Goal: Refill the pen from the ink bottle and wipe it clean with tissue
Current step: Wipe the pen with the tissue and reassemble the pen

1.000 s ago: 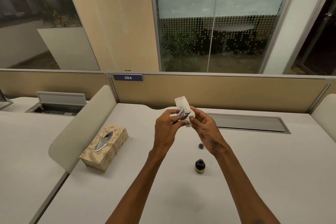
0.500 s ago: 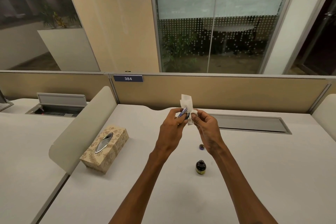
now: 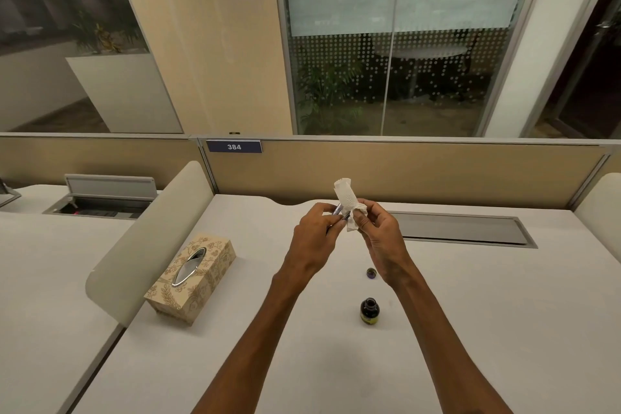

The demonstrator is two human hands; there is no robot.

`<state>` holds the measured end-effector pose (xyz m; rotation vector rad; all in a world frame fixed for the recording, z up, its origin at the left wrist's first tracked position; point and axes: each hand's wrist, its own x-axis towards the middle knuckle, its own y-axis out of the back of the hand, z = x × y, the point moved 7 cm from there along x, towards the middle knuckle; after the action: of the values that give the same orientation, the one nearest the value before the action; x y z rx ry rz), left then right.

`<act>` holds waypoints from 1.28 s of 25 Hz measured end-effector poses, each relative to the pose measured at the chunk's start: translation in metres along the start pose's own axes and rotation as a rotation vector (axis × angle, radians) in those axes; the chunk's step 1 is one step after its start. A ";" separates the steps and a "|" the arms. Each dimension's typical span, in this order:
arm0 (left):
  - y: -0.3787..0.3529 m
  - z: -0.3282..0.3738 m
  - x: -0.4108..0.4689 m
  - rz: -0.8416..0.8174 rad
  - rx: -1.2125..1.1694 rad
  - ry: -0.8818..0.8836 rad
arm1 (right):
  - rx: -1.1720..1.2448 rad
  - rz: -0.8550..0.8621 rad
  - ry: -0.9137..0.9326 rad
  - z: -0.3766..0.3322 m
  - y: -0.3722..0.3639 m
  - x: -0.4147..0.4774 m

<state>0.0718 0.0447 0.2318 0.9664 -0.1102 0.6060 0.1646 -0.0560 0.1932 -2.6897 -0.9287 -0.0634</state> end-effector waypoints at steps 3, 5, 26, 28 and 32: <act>0.003 0.002 0.003 0.001 0.002 -0.026 | -0.091 -0.002 0.009 0.003 0.005 0.004; 0.007 0.001 0.005 0.047 -0.036 -0.036 | -0.154 0.023 0.011 0.002 0.007 0.006; -0.009 -0.018 0.003 -0.056 -0.296 0.127 | -0.335 0.010 0.008 -0.014 -0.001 0.005; -0.004 -0.018 0.003 -0.002 -0.249 0.107 | -0.370 0.019 0.005 -0.012 -0.001 0.005; 0.003 -0.016 0.002 0.142 -0.169 0.085 | -0.383 0.066 -0.022 -0.006 -0.003 0.005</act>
<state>0.0685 0.0597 0.2252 0.7725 -0.1529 0.7548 0.1676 -0.0525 0.1999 -3.0744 -0.9109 -0.2179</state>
